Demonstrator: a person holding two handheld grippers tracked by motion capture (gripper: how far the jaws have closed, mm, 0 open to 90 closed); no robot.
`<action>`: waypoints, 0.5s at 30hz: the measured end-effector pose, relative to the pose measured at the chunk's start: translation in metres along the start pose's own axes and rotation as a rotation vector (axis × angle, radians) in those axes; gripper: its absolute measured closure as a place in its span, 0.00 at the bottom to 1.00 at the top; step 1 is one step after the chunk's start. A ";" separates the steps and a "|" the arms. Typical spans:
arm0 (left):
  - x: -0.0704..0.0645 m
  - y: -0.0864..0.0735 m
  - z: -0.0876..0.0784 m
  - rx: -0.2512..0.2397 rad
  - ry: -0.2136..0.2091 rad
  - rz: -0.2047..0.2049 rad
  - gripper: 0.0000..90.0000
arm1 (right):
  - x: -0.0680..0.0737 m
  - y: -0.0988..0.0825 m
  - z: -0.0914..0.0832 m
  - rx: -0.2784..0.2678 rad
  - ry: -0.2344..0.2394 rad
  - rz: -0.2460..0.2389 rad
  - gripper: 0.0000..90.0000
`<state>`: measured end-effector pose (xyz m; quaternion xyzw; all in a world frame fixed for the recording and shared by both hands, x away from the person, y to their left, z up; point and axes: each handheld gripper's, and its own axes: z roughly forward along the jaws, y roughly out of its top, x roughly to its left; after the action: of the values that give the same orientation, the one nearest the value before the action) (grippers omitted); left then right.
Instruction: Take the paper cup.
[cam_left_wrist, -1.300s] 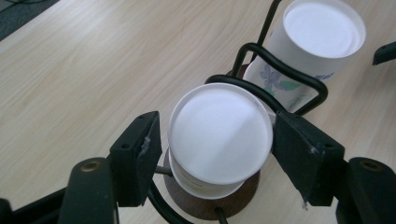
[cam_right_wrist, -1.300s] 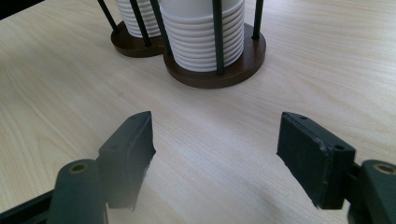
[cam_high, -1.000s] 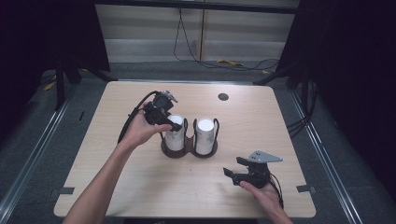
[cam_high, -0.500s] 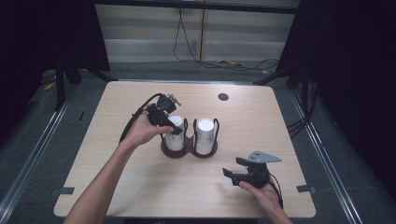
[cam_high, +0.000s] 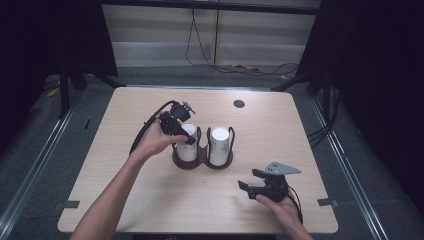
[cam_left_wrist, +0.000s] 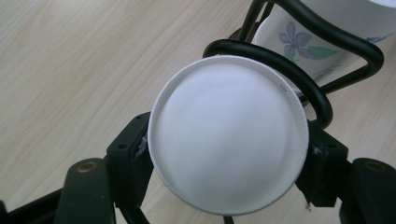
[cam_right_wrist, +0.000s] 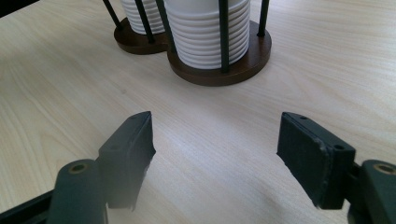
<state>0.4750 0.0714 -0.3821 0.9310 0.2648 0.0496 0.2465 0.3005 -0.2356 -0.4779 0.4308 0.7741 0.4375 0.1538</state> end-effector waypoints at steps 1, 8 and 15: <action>0.000 0.000 0.000 0.000 0.000 0.000 0.35 | 0.000 0.000 0.000 0.002 0.000 0.001 0.30; 0.001 0.000 -0.006 -0.010 -0.007 -0.004 0.36 | 0.000 0.000 0.000 0.004 -0.001 0.003 0.30; -0.001 0.001 -0.009 -0.007 0.006 0.015 0.37 | 0.000 0.000 0.001 0.006 0.000 0.002 0.30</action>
<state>0.4725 0.0737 -0.3739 0.9319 0.2583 0.0554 0.2486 0.3007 -0.2347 -0.4783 0.4318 0.7751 0.4355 0.1521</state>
